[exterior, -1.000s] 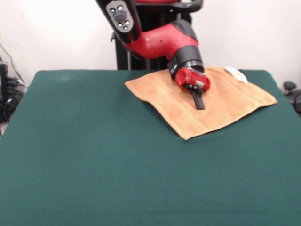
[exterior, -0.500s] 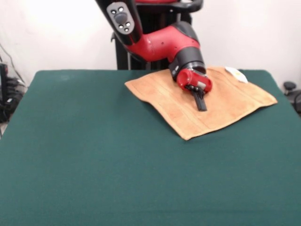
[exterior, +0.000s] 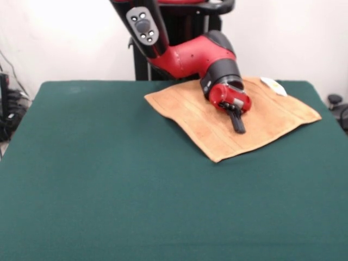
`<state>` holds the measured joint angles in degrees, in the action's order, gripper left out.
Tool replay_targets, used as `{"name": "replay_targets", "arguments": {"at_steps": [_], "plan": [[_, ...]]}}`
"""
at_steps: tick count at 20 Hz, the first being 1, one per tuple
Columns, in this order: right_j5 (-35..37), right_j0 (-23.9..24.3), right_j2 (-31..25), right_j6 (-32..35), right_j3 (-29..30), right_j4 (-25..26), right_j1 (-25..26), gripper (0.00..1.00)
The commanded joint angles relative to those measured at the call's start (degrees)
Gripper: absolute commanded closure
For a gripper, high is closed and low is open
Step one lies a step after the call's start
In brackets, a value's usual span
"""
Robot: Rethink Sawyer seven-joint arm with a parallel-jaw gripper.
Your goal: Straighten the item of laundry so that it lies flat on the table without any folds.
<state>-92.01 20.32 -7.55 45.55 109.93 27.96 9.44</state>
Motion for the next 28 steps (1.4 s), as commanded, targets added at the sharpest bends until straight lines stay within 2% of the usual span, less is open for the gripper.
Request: {"name": "replay_targets", "arguments": {"at_steps": [1, 7, 11, 12, 14, 19, 28], "plan": [[34.7, -2.0, -8.7, 12.9, -33.2, -25.1, 8.0, 1.00], [35.9, -1.8, -8.6, 12.8, -32.9, -24.6, 7.8, 1.00], [42.3, -1.4, -7.5, 11.1, -29.3, -24.9, 5.1, 1.00], [47.6, -2.0, -6.6, 7.5, -26.8, -28.5, 3.3, 1.00], [53.1, -3.0, -5.0, 3.8, -23.8, -32.3, 1.1, 1.00], [61.4, -5.4, -1.8, 0.8, -19.4, -36.7, -2.8, 1.00], [63.4, -8.6, 1.1, 2.3, -14.0, -39.0, -8.9, 1.00]]}}
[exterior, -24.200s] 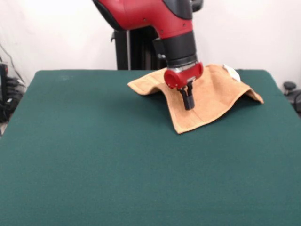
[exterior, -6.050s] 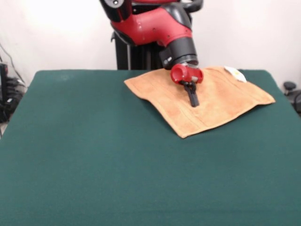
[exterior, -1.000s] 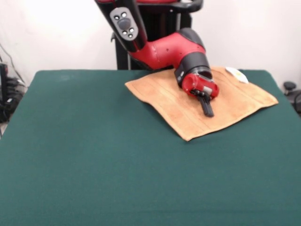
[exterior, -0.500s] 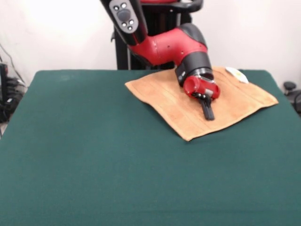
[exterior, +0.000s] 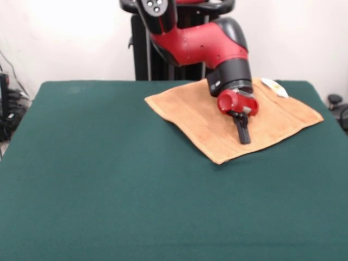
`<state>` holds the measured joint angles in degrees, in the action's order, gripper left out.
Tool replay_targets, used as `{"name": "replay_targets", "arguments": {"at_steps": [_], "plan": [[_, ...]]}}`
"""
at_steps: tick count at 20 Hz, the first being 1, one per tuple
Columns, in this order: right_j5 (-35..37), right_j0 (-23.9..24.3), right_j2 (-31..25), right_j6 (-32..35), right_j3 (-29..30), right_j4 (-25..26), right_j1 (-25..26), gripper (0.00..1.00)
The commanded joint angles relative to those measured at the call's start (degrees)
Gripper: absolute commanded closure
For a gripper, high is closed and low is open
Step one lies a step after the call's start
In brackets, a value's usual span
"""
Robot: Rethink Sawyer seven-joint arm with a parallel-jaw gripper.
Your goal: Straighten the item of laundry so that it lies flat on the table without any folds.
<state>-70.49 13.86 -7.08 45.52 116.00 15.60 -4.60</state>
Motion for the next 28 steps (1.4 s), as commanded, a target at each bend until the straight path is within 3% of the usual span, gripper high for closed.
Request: {"name": "replay_targets", "arguments": {"at_steps": [1, 17, 21, 24, 28], "plan": [[41.8, -2.3, 0.8, 2.7, -19.7, -26.6, 4.8, 1.00], [49.5, -4.7, 4.4, 5.8, -14.9, -26.0, -1.9, 1.00], [52.7, -3.5, 4.5, 6.4, -13.4, -22.1, -3.8, 1.00], [55.7, 0.2, 2.2, 7.3, -12.1, -15.6, -5.3, 1.00], [57.6, 1.2, 2.2, 8.1, -12.1, -14.4, -6.2, 1.00]]}}
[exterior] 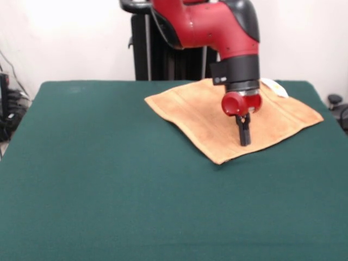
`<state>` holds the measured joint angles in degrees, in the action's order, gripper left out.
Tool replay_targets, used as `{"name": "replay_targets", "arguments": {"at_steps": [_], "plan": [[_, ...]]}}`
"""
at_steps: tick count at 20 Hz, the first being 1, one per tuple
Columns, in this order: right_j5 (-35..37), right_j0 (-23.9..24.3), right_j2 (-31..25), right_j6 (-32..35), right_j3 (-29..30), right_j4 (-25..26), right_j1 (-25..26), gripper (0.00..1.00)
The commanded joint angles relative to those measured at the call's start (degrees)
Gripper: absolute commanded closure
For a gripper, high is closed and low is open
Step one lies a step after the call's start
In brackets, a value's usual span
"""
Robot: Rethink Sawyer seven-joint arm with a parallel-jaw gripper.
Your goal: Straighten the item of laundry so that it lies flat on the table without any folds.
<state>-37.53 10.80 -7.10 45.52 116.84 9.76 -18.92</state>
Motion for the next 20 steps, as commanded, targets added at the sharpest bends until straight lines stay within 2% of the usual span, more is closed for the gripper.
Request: {"name": "replay_targets", "arguments": {"at_steps": [1, 6, 9, 13, 16, 20], "plan": [[25.0, 4.5, 2.1, 8.4, -12.9, -8.2, 7.9, 1.00], [24.2, 5.0, 2.6, 9.9, -13.0, -8.2, 7.5, 1.00], [26.3, 6.3, 1.9, 10.1, -11.9, -7.3, 6.3, 1.00], [28.2, 5.7, 2.7, 9.9, -10.9, -8.0, 5.4, 1.00], [28.0, 6.6, 2.1, 10.0, -10.2, -6.7, 4.9, 1.00], [29.3, 10.6, -0.5, 9.9, -5.7, -2.0, 1.7, 1.00]]}}
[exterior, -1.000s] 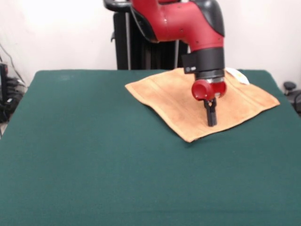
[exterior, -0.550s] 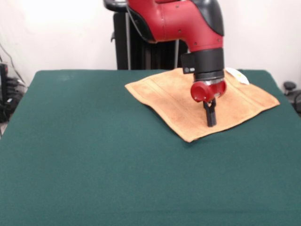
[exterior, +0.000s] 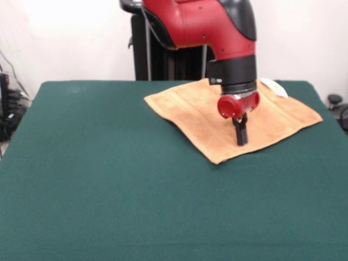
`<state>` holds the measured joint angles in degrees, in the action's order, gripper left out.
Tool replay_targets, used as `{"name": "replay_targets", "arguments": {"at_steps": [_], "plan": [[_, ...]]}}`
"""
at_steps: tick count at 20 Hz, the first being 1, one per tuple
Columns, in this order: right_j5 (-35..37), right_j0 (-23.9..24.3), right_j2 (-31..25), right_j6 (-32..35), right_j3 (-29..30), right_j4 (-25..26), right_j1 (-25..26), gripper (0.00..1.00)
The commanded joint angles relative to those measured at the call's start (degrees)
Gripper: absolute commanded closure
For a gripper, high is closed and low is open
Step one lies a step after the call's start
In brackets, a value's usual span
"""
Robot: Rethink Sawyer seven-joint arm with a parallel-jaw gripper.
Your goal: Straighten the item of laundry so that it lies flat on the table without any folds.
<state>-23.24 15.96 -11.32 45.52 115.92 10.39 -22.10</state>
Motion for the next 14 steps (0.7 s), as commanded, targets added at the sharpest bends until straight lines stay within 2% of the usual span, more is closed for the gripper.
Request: {"name": "replay_targets", "arguments": {"at_steps": [1, 6, 9, 14], "plan": [[15.2, 6.2, 3.1, 10.0, -3.8, -1.8, 4.4, 1.00], [18.6, 9.6, 0.3, 9.9, -0.4, 1.2, 3.7, 1.00], [23.4, 6.3, 3.5, 7.9, -0.5, 0.5, 2.5, 1.00], [24.7, 6.0, 4.1, 8.6, 0.2, 1.0, 1.0, 1.00]]}}
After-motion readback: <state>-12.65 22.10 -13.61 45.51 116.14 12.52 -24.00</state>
